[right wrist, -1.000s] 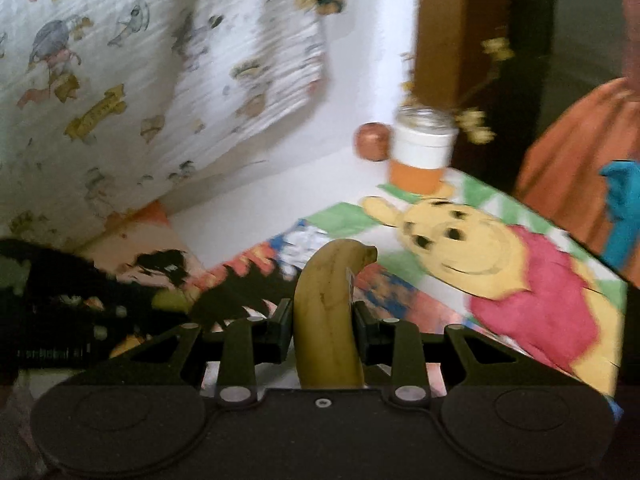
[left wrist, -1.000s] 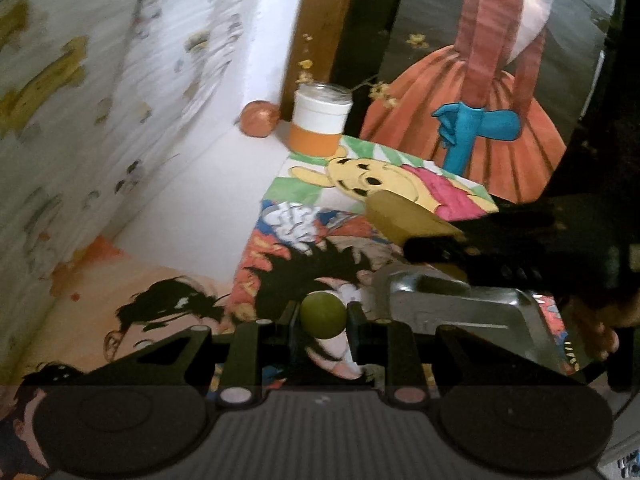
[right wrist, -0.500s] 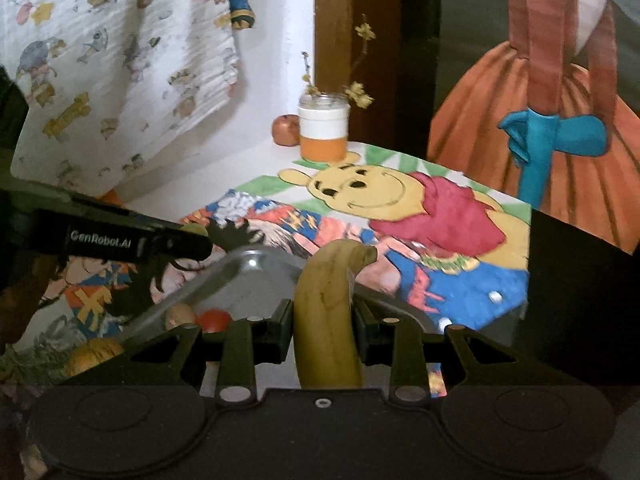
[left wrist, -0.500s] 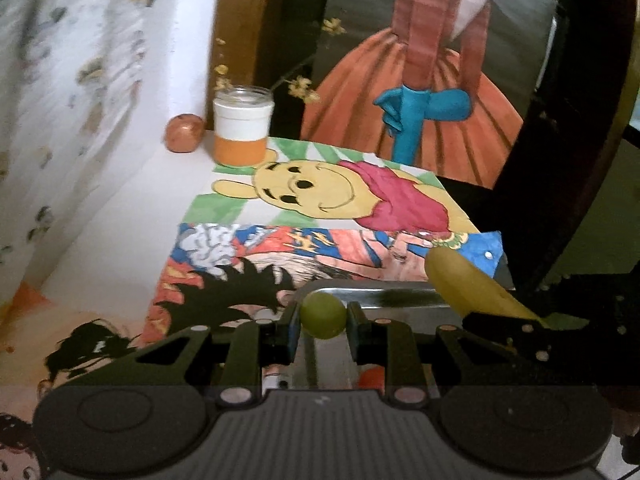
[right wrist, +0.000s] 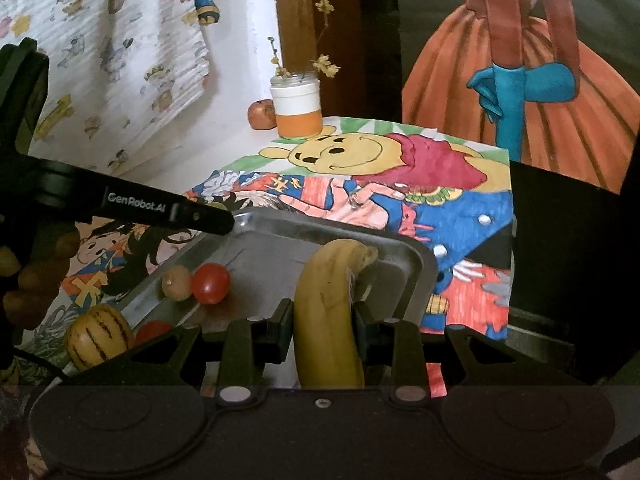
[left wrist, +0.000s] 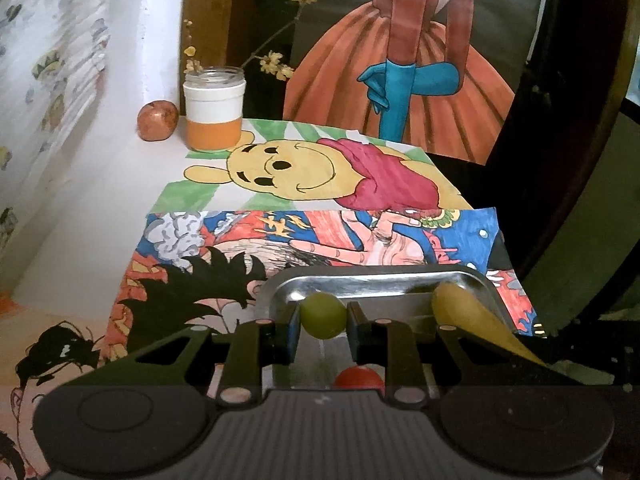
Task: Organize fruits
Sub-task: 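Open the left tool to release the grape while the right tool releases the banana onto the tray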
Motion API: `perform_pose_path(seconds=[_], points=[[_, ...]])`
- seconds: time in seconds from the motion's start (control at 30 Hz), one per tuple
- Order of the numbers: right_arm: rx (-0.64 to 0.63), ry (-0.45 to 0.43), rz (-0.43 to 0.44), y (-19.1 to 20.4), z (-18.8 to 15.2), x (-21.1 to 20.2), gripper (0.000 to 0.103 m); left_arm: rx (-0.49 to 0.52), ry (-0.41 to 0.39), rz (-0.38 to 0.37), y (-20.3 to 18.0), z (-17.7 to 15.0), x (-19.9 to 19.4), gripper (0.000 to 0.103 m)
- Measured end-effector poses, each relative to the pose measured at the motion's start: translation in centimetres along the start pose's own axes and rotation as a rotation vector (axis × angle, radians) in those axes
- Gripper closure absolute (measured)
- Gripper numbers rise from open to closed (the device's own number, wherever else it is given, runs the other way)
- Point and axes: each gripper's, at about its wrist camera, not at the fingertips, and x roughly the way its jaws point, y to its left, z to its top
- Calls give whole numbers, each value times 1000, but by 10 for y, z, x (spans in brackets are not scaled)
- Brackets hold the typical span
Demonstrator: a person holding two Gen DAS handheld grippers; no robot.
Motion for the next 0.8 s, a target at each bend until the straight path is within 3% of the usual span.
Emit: perform_pose_path(seconds=[0.8], points=[[72, -3, -15, 1, -10, 2, 69, 51, 58, 14, -1, 3, 22, 76]])
